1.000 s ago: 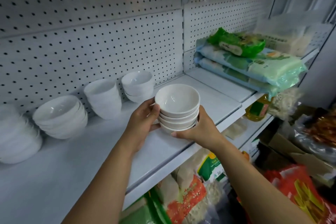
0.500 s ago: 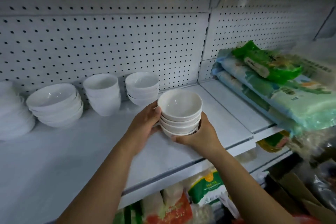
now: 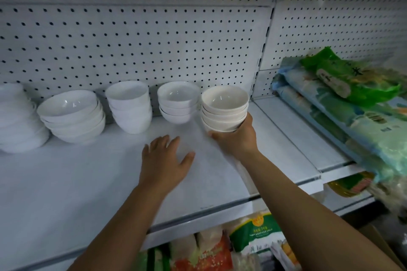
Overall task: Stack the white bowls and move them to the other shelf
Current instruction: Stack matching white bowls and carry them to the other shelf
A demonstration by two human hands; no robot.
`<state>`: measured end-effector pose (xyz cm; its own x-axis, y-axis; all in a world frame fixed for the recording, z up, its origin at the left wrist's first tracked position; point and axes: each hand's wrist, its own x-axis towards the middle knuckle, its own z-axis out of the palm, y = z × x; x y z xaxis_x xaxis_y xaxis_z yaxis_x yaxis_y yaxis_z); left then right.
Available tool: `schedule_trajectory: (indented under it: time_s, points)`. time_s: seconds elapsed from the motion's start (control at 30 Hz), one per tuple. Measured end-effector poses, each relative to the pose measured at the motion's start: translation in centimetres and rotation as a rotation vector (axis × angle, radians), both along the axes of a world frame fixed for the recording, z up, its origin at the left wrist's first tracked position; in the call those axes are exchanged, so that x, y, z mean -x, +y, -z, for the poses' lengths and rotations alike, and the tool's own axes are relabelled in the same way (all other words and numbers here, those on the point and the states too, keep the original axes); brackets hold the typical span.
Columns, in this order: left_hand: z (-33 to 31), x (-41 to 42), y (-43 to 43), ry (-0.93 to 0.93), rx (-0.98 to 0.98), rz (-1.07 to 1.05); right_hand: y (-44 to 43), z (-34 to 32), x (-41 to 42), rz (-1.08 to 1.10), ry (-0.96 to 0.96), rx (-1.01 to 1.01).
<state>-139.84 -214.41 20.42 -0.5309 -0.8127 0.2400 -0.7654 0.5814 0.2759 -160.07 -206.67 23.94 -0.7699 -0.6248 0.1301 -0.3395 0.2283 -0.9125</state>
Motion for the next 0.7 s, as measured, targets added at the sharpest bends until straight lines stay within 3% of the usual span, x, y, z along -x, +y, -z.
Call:
schedule_trajectory:
  time_s: [0.7]
  points:
    - [-0.3, 0.2, -0.2, 0.005, -0.040, -0.010, -6.1, -0.8, 4.0, 0.066, -0.121, -0.025]
